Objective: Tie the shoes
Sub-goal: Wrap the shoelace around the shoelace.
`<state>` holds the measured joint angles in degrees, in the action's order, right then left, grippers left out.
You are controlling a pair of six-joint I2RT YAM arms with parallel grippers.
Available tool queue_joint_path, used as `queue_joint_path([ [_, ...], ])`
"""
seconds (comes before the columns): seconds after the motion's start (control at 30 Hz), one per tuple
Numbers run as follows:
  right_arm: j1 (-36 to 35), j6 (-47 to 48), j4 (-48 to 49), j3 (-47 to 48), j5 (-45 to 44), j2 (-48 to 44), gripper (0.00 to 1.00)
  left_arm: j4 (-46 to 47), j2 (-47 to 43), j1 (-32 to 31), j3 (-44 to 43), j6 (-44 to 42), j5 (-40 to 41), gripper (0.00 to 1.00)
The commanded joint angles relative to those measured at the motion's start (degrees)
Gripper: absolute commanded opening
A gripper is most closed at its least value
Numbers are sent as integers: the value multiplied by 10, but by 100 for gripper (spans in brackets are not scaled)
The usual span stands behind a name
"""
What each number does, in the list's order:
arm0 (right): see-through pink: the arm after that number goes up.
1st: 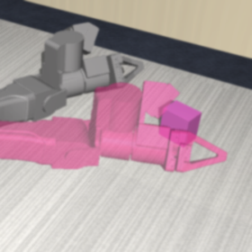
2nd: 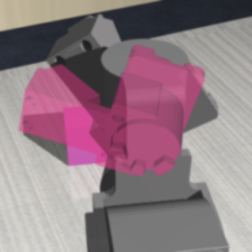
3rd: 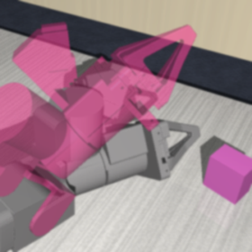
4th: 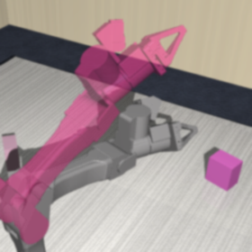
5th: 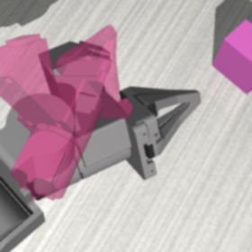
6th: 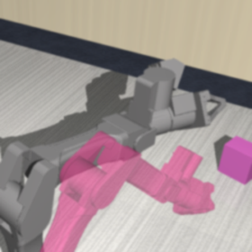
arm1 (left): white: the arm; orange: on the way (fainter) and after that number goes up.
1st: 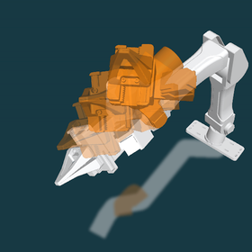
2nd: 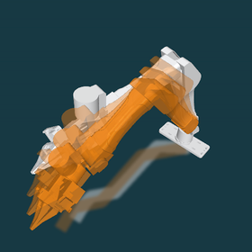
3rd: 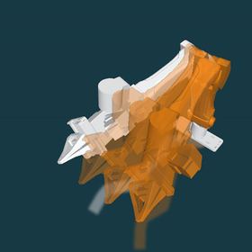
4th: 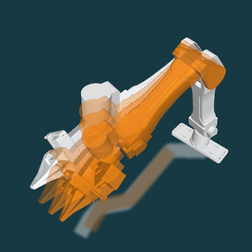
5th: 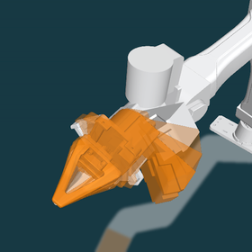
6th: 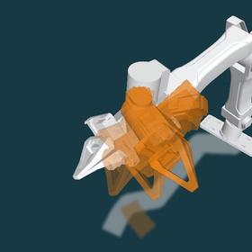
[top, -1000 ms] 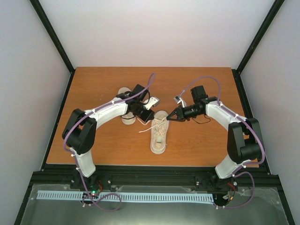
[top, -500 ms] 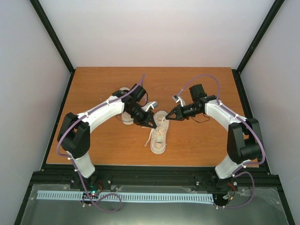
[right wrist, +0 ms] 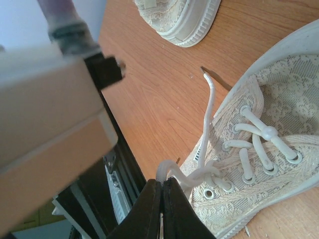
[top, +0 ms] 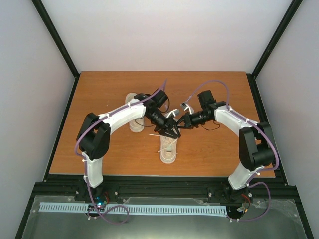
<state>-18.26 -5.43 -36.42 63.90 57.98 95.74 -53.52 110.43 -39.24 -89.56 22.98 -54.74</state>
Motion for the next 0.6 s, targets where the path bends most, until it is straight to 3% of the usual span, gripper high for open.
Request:
queue_joint_path([
  [0.0,-5,-1,15,19,17,8,3,-58,-5,-2,-1,-35,-5,44],
  [0.07,-4,-1,15,21,17,10,3,-68,-15,-1,-1,-60,38,54],
  [0.13,-5,0,14,24,19,13,3,-69,-28,4,-3,-85,68,57],
  [0.4,-4,2,13,27,26,15,3,80,-89,75,42,-76,114,57],
  [0.57,-5,3,13,28,35,17,3,84,-42,82,16,-124,76,50],
])
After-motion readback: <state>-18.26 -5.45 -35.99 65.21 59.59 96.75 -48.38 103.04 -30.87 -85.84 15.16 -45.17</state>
